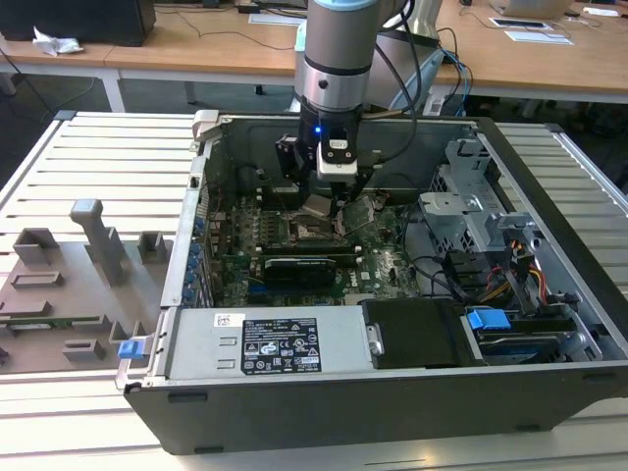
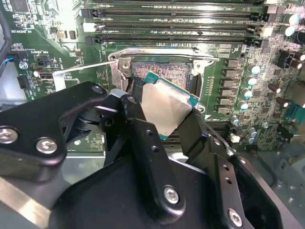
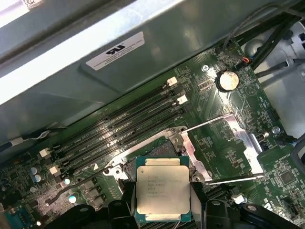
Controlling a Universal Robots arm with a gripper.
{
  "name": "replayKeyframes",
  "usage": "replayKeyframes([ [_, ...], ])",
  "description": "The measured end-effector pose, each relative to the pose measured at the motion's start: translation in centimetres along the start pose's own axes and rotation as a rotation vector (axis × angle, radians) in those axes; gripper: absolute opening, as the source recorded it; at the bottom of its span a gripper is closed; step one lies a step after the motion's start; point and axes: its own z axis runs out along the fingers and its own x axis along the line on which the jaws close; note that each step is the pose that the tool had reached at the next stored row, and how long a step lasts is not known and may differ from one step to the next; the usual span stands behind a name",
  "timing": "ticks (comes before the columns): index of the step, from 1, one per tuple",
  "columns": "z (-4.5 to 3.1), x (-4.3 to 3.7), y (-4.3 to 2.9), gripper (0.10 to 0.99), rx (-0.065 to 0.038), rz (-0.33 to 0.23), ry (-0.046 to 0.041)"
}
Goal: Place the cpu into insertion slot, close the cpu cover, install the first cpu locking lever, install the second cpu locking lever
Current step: 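Place the cpu into insertion slot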
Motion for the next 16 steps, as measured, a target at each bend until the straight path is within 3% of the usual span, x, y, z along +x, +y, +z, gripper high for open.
replayKeyframes([
  [16,0.04,0.0,0.0,0.541,-0.002,0.176,0.0011],
])
